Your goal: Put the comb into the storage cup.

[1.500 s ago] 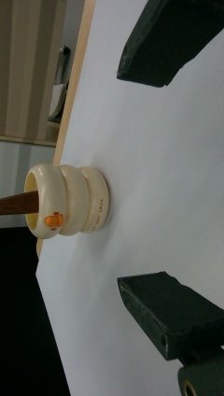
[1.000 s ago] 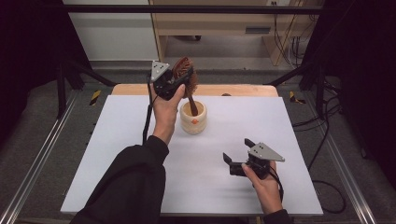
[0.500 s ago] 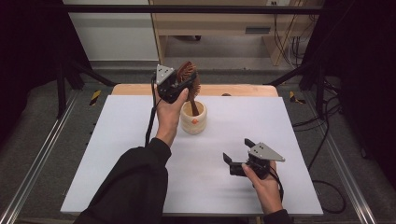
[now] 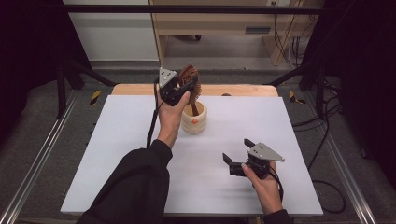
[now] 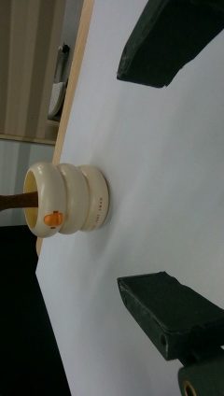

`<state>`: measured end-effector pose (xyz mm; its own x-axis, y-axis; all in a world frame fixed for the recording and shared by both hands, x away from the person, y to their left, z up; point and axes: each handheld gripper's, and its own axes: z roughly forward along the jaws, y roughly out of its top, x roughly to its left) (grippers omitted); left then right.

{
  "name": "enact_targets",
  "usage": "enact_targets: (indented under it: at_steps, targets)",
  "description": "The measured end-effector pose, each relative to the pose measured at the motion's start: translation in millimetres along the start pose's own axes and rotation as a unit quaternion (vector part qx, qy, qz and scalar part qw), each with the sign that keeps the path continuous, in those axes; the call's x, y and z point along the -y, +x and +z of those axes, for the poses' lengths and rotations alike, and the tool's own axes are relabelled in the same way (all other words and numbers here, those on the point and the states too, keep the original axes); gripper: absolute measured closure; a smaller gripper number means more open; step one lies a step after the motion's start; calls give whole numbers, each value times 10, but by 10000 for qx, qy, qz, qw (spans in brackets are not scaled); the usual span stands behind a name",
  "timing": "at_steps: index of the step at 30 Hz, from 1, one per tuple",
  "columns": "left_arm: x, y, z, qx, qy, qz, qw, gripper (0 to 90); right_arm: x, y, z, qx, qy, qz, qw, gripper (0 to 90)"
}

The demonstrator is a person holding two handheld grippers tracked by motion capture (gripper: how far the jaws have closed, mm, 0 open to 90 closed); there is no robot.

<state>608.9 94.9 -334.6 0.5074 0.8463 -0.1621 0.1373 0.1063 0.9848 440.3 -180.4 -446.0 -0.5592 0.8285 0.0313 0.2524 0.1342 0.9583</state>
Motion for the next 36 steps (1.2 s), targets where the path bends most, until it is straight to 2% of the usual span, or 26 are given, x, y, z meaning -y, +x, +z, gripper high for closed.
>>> enact_targets:
  at_steps: [36]
  targets:
    - [114,-8,52,36,122,66,9999,497,4,10,6,-34,5,16,10000,36]
